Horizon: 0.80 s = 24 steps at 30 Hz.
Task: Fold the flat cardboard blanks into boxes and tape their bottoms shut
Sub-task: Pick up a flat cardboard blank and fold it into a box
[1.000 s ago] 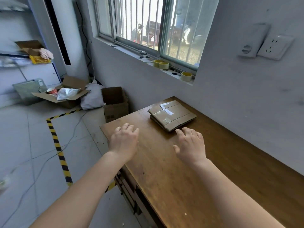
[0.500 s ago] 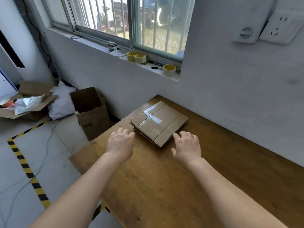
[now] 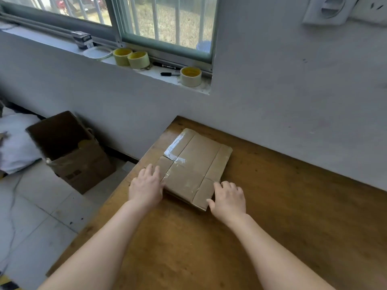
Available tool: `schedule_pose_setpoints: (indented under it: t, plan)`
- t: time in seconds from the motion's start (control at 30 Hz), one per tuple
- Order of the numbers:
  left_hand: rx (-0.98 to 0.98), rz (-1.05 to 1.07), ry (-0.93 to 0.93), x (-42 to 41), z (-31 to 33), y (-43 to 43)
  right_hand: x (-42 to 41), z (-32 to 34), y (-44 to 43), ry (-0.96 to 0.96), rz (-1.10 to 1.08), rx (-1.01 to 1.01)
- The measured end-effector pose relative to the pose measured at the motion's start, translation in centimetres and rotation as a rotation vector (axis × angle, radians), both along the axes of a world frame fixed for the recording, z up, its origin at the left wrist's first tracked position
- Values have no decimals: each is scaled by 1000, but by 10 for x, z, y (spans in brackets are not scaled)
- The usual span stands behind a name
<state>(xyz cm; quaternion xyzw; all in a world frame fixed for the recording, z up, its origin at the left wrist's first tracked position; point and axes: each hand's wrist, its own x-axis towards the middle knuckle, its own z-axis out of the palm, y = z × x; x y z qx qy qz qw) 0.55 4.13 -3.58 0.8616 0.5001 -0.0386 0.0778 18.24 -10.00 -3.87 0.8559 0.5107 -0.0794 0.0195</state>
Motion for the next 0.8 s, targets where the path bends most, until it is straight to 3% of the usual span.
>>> schedule_pose_setpoints:
  t: [0.1, 0.2, 0.33, 0.43, 0.8]
  plan:
    - [-125, 53, -29, 7, -12, 19, -4, -10, 12, 108, -140, -19]
    - [-129, 75, -72, 12, -19, 31, -9, -15, 20, 316, -333, 15]
    - [-124, 122, -177, 19, -20, 41, -14, -17, 25, 456, -597, 181]
    - [-256, 193, -273, 26, -18, 42, -13, -14, 22, 516, -725, 304]
    - [-789, 452, -1080, 36, 10, -25, -10, 17, -42, 505, -751, 683]
